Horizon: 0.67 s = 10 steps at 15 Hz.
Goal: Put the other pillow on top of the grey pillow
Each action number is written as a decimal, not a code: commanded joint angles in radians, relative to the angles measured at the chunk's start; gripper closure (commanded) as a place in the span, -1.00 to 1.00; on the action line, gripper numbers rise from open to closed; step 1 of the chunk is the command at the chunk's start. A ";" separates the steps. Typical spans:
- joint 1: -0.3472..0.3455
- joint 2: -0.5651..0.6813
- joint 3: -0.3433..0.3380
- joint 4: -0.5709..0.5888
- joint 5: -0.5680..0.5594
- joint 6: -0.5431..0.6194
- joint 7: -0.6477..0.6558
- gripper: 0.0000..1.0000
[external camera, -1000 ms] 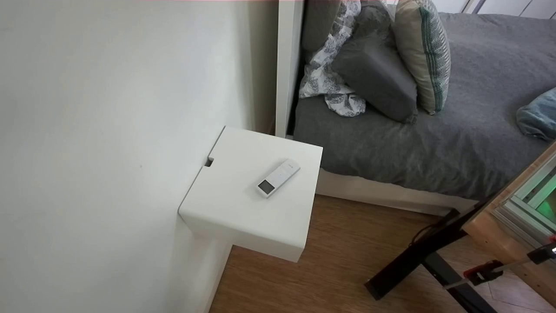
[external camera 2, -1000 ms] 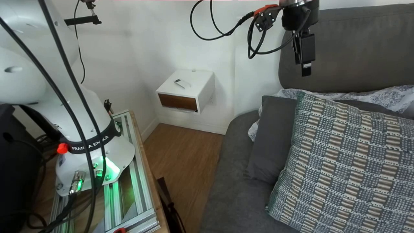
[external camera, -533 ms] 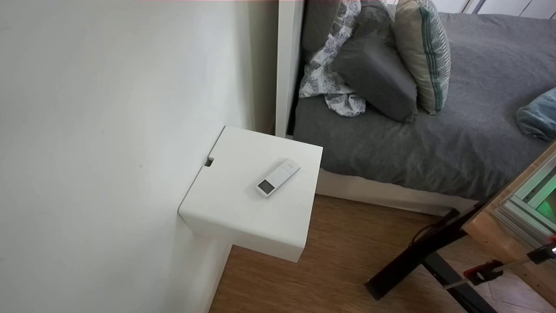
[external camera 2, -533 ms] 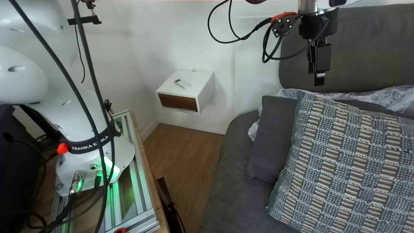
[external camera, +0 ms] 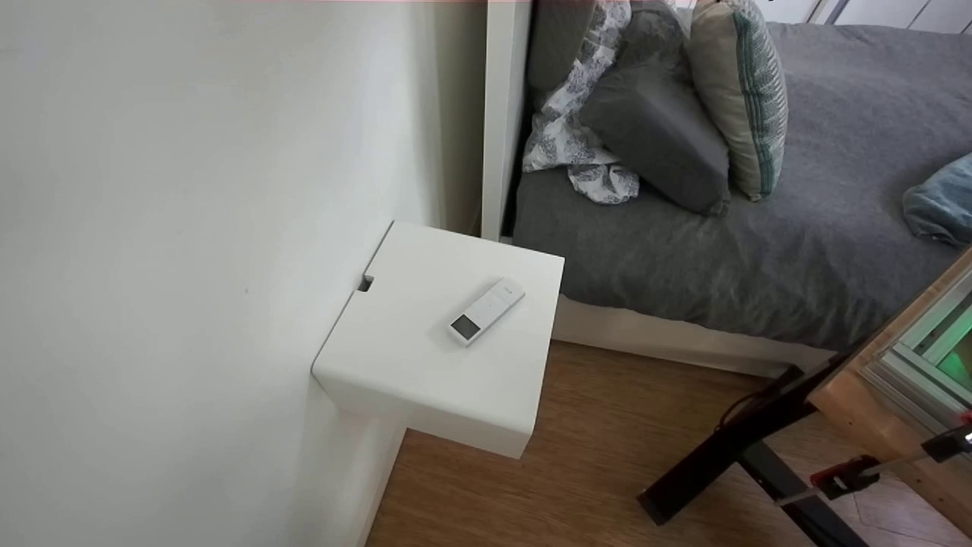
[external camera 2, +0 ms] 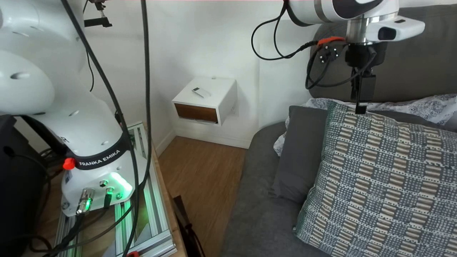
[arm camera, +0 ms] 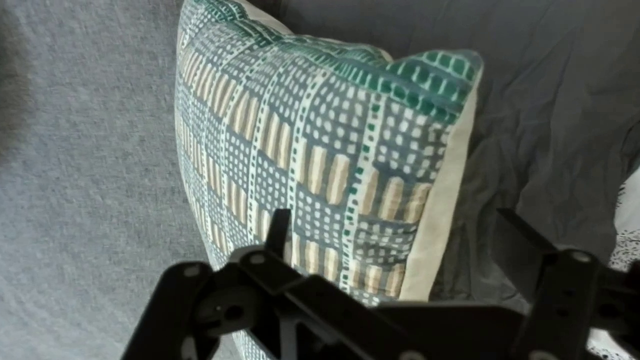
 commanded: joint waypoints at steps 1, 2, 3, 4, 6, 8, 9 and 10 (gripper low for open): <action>0.017 0.126 -0.035 0.152 0.053 -0.051 -0.011 -1.00; 0.016 0.150 -0.040 0.179 0.059 -0.064 -0.011 -1.00; 0.018 0.176 -0.048 0.210 0.060 -0.087 -0.007 -1.00; 0.019 0.200 -0.056 0.237 0.059 -0.107 -0.003 -1.00; 0.017 0.246 -0.063 0.290 0.060 -0.146 -0.004 -1.00; 0.014 0.284 -0.070 0.337 0.061 -0.201 -0.003 -0.50; 0.016 0.301 -0.076 0.359 0.057 -0.231 0.001 -0.47; 0.016 0.315 -0.081 0.381 0.055 -0.253 0.007 -0.31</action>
